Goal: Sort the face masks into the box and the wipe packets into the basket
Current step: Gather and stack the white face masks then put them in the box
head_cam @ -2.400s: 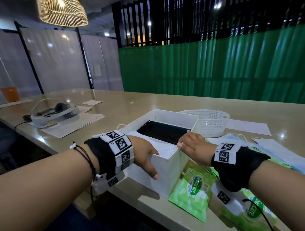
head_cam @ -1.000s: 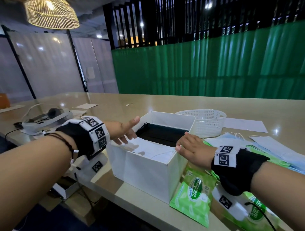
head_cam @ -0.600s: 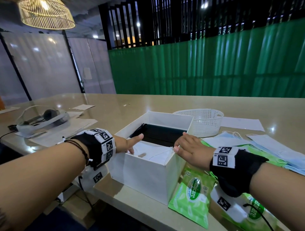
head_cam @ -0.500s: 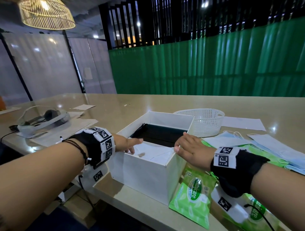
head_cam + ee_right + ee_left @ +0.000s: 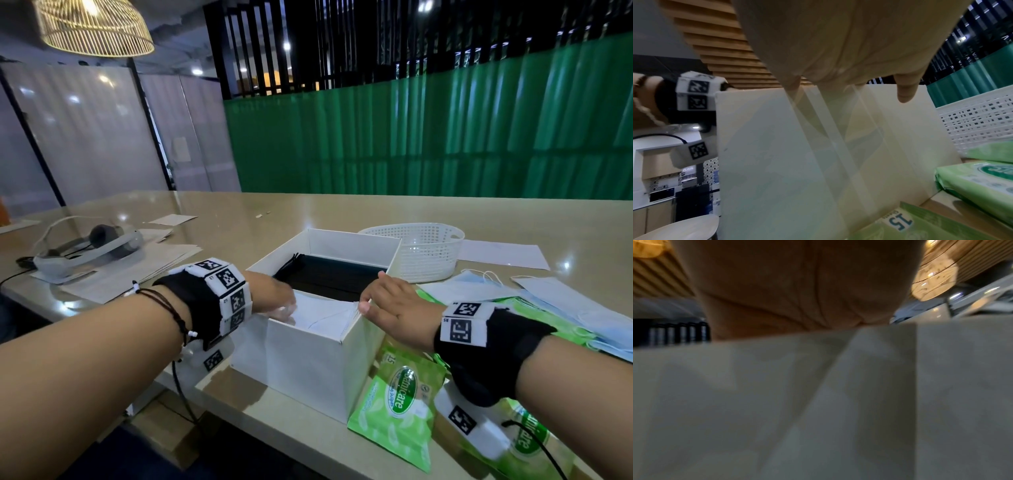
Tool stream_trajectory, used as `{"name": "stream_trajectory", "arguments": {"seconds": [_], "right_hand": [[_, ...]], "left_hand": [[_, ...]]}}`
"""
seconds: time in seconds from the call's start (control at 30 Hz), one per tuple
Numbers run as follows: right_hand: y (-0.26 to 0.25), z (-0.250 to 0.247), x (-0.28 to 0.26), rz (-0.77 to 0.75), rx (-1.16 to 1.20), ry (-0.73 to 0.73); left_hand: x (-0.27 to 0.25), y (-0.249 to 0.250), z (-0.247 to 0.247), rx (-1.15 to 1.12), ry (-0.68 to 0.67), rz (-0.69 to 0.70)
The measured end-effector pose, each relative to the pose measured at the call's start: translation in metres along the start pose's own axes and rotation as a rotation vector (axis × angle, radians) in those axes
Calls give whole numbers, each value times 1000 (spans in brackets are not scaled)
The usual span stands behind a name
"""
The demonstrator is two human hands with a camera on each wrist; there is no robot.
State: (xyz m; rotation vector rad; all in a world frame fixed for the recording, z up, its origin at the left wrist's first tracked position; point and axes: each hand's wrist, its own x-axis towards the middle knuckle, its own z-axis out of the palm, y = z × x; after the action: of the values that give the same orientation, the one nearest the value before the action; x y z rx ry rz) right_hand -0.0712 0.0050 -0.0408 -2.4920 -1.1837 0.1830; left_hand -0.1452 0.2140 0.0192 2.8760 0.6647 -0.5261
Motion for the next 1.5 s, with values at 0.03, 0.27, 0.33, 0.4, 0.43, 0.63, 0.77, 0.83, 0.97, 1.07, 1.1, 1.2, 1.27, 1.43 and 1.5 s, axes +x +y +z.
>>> {"name": "stream_trajectory", "arguments": {"seconds": [0.03,0.27,0.33,0.4,0.43,0.63,0.77,0.83,0.97,1.07,1.1,1.2,1.27,1.43,1.5], "right_hand": [[1,0,1,3,8,4],[4,2,3,-10,-17,-12],[8,3,4,-54,-1,4],[10,5,6,-79,0,13],[11,6,7,-71,-1,16],[9,5,6,-42,7,1],[10,6,7,-41,-6,1],[8,4,6,-11,6,7],[7,4,5,-13,-1,-7],[7,3,4,3,6,-12],[7,3,4,-1,15,-13],[4,1,3,13,21,-11],[3,1,3,9,27,-6],[1,1,1,-6,29,8],[-1,0,-1,1,28,6]], "left_hand": [[-1,5,0,12,9,63],[-3,42,22,-107,-152,152],[5,43,30,-194,-92,81],[1,45,35,-211,-65,58],[-3,45,35,-205,-64,60],[-15,53,33,-150,-103,186],[-15,52,30,-114,-95,134],[-15,52,29,-107,-64,93],[-18,58,28,-16,-35,91],[-12,33,20,-85,-4,54],[-10,22,15,-140,16,24],[-8,-8,1,-176,37,-42],[-10,-22,-2,-59,56,-74],[-3,-28,11,80,48,-107],[-1,-26,14,75,46,-116]]}}
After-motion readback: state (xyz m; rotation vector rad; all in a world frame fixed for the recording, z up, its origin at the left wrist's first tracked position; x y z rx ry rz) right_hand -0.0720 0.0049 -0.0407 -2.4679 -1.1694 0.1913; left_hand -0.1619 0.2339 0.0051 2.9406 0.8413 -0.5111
